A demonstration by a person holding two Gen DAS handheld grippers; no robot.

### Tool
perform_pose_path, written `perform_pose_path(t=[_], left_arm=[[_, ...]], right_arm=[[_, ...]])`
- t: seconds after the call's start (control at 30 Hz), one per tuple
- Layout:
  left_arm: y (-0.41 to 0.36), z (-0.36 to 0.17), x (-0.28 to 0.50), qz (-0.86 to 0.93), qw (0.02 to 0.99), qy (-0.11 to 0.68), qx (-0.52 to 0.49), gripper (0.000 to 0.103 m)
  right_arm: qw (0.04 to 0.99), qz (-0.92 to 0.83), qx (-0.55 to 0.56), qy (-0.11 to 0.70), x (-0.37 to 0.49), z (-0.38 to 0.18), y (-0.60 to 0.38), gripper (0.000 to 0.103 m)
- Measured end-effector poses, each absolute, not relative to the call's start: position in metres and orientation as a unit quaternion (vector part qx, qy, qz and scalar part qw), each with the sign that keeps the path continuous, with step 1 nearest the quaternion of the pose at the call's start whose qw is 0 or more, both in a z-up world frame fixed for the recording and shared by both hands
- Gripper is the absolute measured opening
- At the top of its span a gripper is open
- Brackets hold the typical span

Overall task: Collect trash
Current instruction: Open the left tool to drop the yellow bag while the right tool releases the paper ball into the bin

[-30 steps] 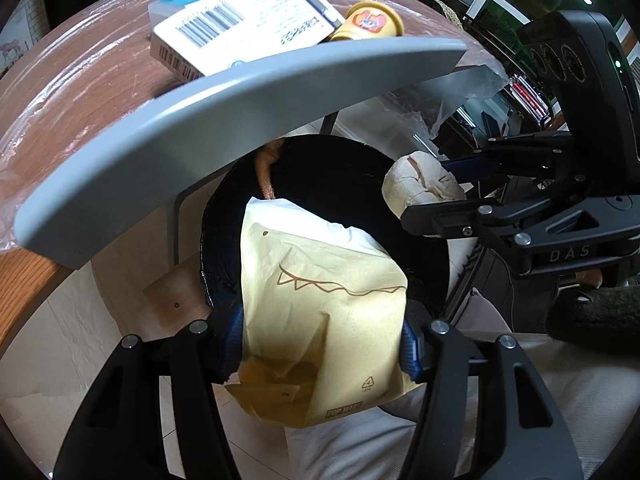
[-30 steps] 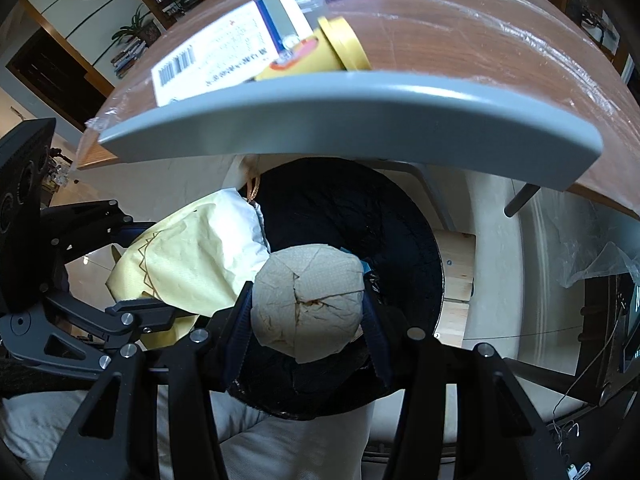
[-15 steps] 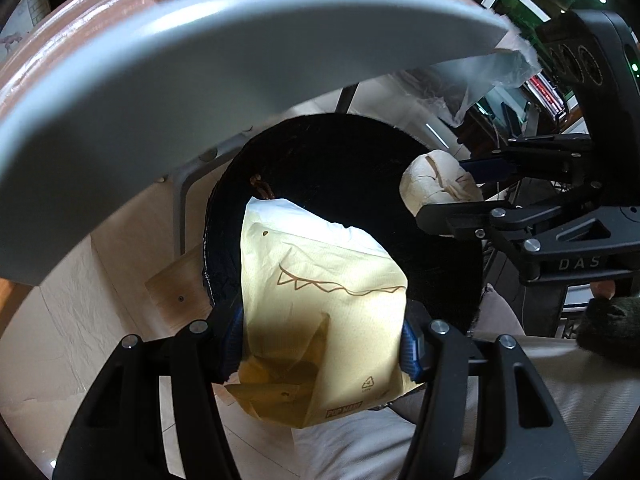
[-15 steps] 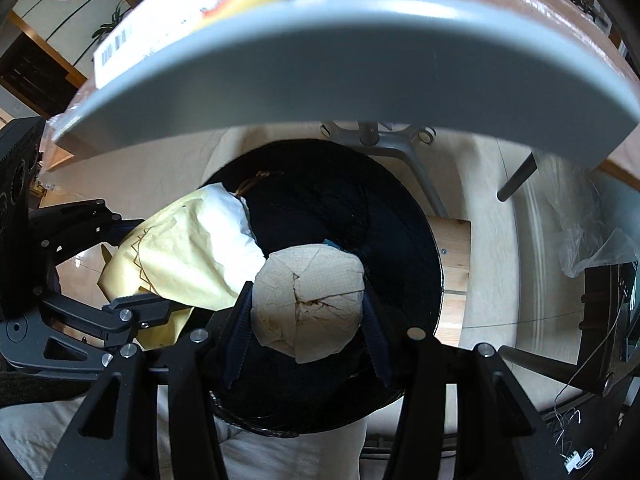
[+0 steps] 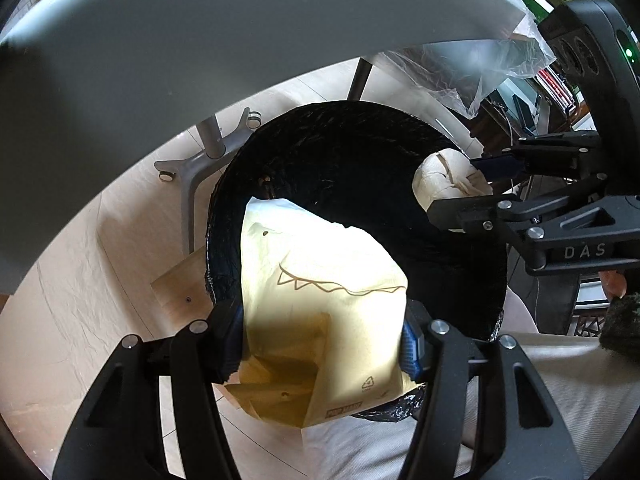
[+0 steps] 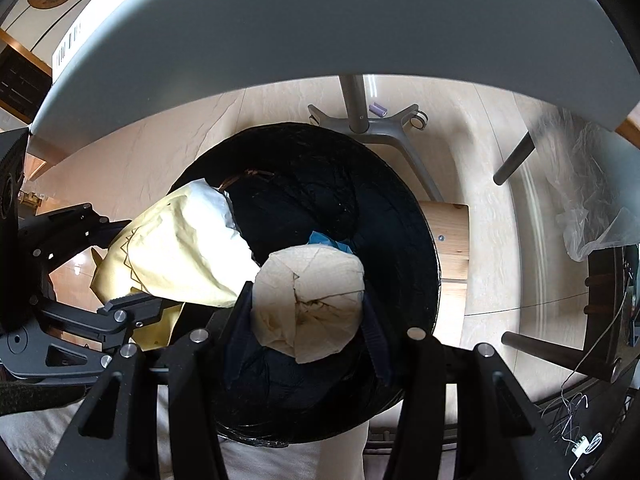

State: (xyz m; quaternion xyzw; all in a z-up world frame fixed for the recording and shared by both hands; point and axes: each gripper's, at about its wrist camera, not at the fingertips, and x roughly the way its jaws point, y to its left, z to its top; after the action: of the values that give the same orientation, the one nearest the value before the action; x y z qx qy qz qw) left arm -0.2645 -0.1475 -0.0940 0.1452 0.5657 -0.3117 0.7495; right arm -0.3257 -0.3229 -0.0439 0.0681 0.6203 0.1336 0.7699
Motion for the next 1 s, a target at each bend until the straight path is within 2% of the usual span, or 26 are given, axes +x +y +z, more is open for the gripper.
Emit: perform_pose_path(t=[0.37, 0.4, 0.47, 0.67, 0.87, 1.0], left_arm=[[-0.148, -0.091, -0.265, -0.317, 0.754, 0.556, 0.146, 0.063], [-0.147, -0.091, -0.265, -0.314, 0.757, 0.554, 0.149, 0.067], [-0.145, -0.089, -0.265, -0.309, 0.762, 0.549, 0.148, 0.072], [-0.132, -0.068, -0.268, -0.313, 0.771, 0.540, 0.123, 0.073], [-0.111, -0.008, -0.289, -0.348, 0.794, 0.489, 0.098, 0.074], [-0.098, 0.049, -0.292, -0.361, 0.826, 0.425, 0.082, 0.094]], right_arm=[[0.773, 0.134, 0.064, 0.616, -0.329, -0.040, -0.318, 0.052], [0.777, 0.135, 0.069, 0.610, -0.330, -0.038, -0.319, 0.066], [0.782, 0.126, 0.068, 0.607, -0.328, -0.036, -0.322, 0.086], [0.790, 0.120, 0.060, 0.598, -0.334, -0.019, -0.327, 0.086], [0.819, 0.119, 0.065, 0.557, -0.355, 0.037, -0.345, 0.086], [0.855, 0.116, 0.038, 0.504, -0.354, 0.088, -0.349, 0.090]])
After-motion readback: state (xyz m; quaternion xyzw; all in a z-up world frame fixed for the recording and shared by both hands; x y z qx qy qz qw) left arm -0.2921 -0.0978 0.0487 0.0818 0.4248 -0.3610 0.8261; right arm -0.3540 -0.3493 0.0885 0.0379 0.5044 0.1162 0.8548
